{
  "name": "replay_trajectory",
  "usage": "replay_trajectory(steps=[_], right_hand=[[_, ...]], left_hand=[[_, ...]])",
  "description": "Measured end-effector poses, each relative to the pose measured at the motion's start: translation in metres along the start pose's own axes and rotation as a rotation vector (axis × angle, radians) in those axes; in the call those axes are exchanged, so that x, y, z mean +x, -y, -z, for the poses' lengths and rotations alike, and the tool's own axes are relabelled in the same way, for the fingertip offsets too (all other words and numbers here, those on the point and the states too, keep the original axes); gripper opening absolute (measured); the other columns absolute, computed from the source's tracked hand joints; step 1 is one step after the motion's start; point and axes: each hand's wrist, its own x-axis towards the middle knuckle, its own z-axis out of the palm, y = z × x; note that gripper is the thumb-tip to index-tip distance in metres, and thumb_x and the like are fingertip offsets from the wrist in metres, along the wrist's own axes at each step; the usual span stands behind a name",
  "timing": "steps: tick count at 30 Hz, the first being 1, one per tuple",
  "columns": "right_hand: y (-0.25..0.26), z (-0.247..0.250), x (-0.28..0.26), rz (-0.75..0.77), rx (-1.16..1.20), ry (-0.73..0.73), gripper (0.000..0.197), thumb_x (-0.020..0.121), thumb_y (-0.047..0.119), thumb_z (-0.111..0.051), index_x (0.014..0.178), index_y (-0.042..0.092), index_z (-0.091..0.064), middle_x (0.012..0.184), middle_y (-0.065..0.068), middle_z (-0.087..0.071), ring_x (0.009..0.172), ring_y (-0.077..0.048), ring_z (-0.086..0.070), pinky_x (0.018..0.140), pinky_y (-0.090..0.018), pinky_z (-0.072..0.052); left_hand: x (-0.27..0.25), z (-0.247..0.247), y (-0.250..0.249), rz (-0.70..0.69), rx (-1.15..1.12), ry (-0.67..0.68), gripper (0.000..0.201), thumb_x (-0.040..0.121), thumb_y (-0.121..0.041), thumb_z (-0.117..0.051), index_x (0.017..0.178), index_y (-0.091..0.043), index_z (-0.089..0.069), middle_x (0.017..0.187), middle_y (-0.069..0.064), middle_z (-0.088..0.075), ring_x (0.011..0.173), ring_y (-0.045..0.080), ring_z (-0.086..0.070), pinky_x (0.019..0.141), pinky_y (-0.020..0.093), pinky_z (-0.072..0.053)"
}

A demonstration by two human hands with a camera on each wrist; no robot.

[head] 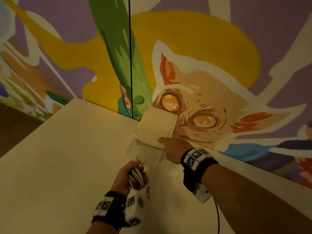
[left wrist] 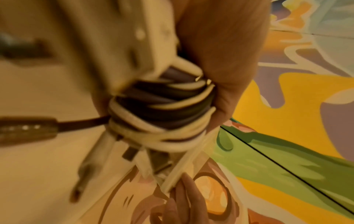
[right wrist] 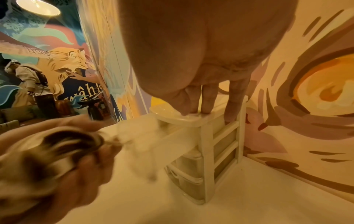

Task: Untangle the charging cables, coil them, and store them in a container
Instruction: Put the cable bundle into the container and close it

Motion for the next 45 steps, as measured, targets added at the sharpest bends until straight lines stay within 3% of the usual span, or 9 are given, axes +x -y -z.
replay_trajectory(steps=[6, 10, 14, 17, 19, 25, 32, 39, 45], right_hand=[[0.001, -0.001, -0.001, -0.01, 0.009, -0.01, 0.056, 0.091, 0.013, -0.043, 0.144, 0.026, -0.029, 0.131, -0.015, -0.053, 0.113, -0.035, -0.054, 0.092, -0.044, -0.049], [0.002, -0.001, -0.002, -0.022, 0.01, 0.004, 0.056, 0.092, 0.013, -0.043, 0.144, 0.025, -0.029, 0.131, -0.015, -0.052, 0.115, -0.035, -0.053, 0.093, -0.043, -0.048], [0.002, -0.001, -0.001, -0.027, 0.02, 0.002, 0.055, 0.092, 0.014, -0.043, 0.144, 0.025, -0.03, 0.133, -0.016, -0.051, 0.116, -0.036, -0.052, 0.093, -0.043, -0.048], [0.003, -0.001, -0.001, -0.041, 0.019, 0.02, 0.054, 0.094, 0.014, -0.042, 0.144, 0.025, -0.029, 0.136, -0.016, -0.049, 0.118, -0.037, -0.051, 0.094, -0.042, -0.047], [0.003, -0.002, -0.002, -0.032, 0.013, 0.007, 0.05, 0.093, 0.015, -0.044, 0.14, 0.023, -0.033, 0.132, -0.016, -0.052, 0.113, -0.037, -0.054, 0.09, -0.043, -0.048], [0.004, -0.005, 0.002, -0.052, 0.038, -0.005, 0.052, 0.093, 0.021, -0.046, 0.142, 0.026, -0.03, 0.136, -0.012, -0.05, 0.115, -0.035, -0.053, 0.091, -0.044, -0.049], [0.003, -0.012, 0.001, -0.033, 0.101, -0.061, 0.056, 0.09, 0.053, -0.045, 0.137, 0.024, -0.038, 0.134, -0.007, -0.051, 0.114, -0.03, -0.053, 0.092, -0.043, -0.046], [0.0, -0.018, 0.009, -0.042, 0.151, -0.101, 0.047, 0.091, 0.058, -0.037, 0.121, 0.023, -0.047, 0.123, -0.007, -0.058, 0.107, -0.03, -0.055, 0.086, -0.042, -0.046], [-0.006, -0.02, 0.013, -0.012, 0.105, -0.107, 0.035, 0.096, 0.051, -0.034, 0.102, 0.019, -0.047, 0.106, -0.01, -0.06, 0.095, -0.032, -0.057, 0.076, -0.041, -0.047]], left_hand=[[-0.04, 0.053, 0.017, 0.078, -0.027, -0.056, 0.01, 0.08, -0.014, -0.059, 0.087, -0.006, -0.057, 0.07, 0.015, -0.059, 0.051, 0.03, -0.059, 0.048, 0.034, -0.052], [-0.054, 0.056, 0.012, 0.045, 0.306, -0.185, 0.011, 0.085, -0.014, -0.063, 0.089, -0.003, -0.062, 0.076, 0.017, -0.057, 0.061, 0.031, -0.056, 0.06, 0.04, -0.049], [-0.078, 0.015, -0.019, -0.388, 0.516, -0.093, 0.007, 0.079, -0.001, -0.066, 0.082, -0.002, -0.061, 0.075, 0.024, -0.054, 0.063, 0.031, -0.054, 0.066, 0.045, -0.049], [-0.074, -0.036, -0.051, -0.805, 0.651, -0.017, 0.018, 0.072, -0.011, -0.071, 0.085, -0.007, -0.059, 0.076, 0.022, -0.059, 0.066, 0.033, -0.059, 0.064, 0.046, -0.054], [-0.049, -0.06, -0.062, -0.902, 0.849, -0.007, 0.022, 0.07, -0.018, -0.073, 0.085, -0.013, -0.058, 0.074, 0.011, -0.061, 0.067, 0.03, -0.061, 0.064, 0.044, -0.056], [0.022, -0.067, -0.043, -0.49, 1.654, -0.121, 0.048, 0.07, -0.034, -0.077, 0.101, -0.022, -0.043, 0.088, 0.008, -0.062, 0.076, 0.026, -0.06, 0.06, 0.032, -0.046], [0.043, -0.051, -0.032, -0.626, 1.614, -0.152, 0.1, 0.053, -0.061, -0.08, 0.119, -0.008, -0.027, 0.111, 0.016, -0.052, 0.097, 0.034, -0.055, 0.068, 0.036, -0.043], [0.032, -0.041, -0.032, -0.847, 1.696, -0.213, 0.068, 0.074, -0.058, -0.066, 0.107, -0.011, -0.029, 0.082, 0.005, -0.056, 0.065, 0.026, -0.053, 0.048, 0.03, -0.032], [0.036, -0.031, -0.034, -1.217, 1.835, -0.323, 0.054, 0.087, -0.059, -0.04, 0.08, -0.007, -0.051, 0.088, 0.011, -0.045, 0.073, 0.024, -0.041, 0.059, 0.036, -0.043]])
